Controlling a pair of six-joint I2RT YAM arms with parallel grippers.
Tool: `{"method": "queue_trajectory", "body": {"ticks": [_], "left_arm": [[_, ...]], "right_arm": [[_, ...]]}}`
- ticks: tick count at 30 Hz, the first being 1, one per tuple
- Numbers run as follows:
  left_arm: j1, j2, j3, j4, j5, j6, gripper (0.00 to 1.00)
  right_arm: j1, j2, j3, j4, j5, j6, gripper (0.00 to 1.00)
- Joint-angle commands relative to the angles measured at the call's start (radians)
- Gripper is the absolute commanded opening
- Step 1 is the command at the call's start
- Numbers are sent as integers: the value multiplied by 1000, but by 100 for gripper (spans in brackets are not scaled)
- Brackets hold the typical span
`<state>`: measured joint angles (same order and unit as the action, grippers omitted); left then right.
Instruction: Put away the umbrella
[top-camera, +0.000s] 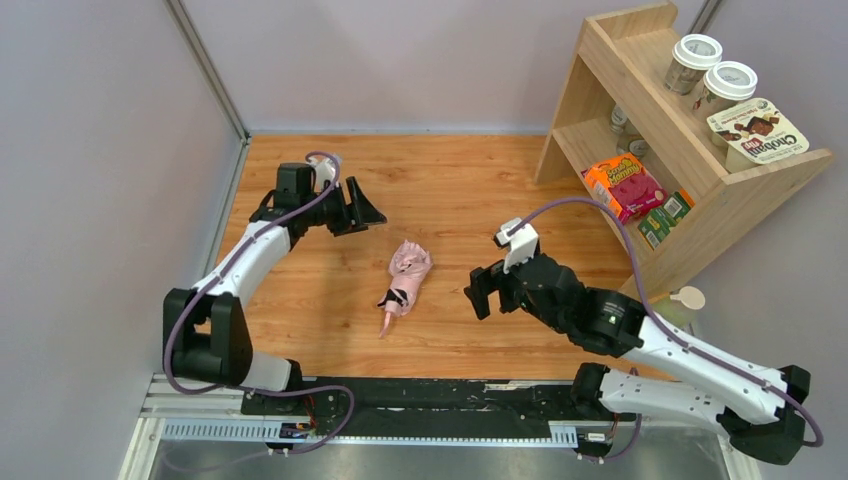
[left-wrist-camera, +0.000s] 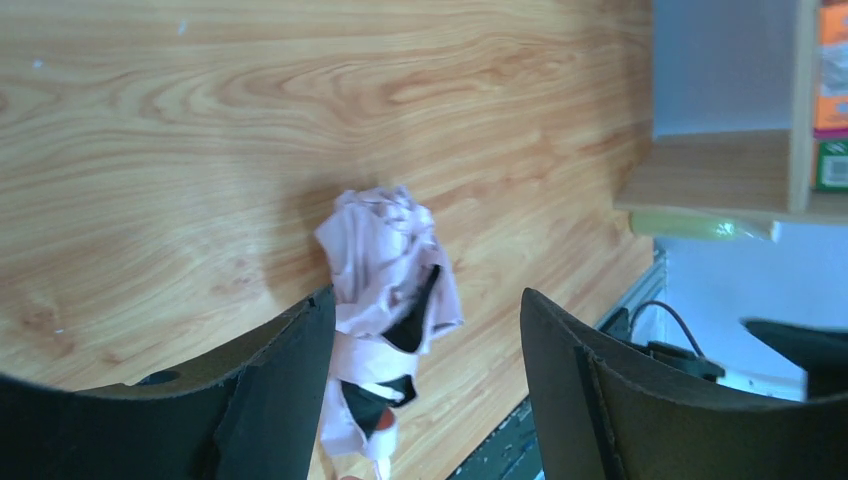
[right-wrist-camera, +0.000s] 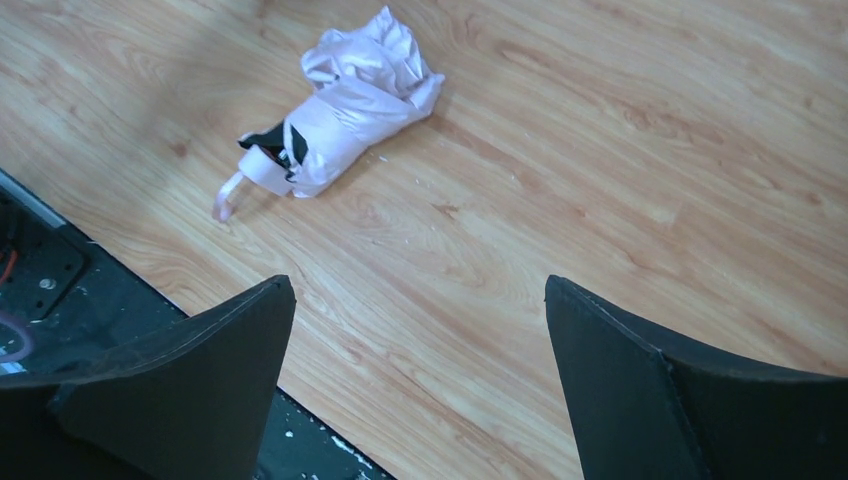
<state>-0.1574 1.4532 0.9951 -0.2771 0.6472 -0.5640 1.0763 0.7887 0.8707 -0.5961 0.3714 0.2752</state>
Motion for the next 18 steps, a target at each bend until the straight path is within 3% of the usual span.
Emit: {"method": "queue_trajectory", "body": {"ticks": [1,7,12,18], "left_arm": [[1,-121,-1,-24,124,33,72],[-2,-436,-98,199,151,-119,73],[-4,-592,75,191,121,-88,75],[-2,-691,279,253,98,-38,78]], "right_arm": [[-9,73,89,-74,79,117,100],[-12,138,263,-283,254,171,100],[-12,133,517,-398,434,61,100],[-12,24,758,-245,394,-186,100]]}}
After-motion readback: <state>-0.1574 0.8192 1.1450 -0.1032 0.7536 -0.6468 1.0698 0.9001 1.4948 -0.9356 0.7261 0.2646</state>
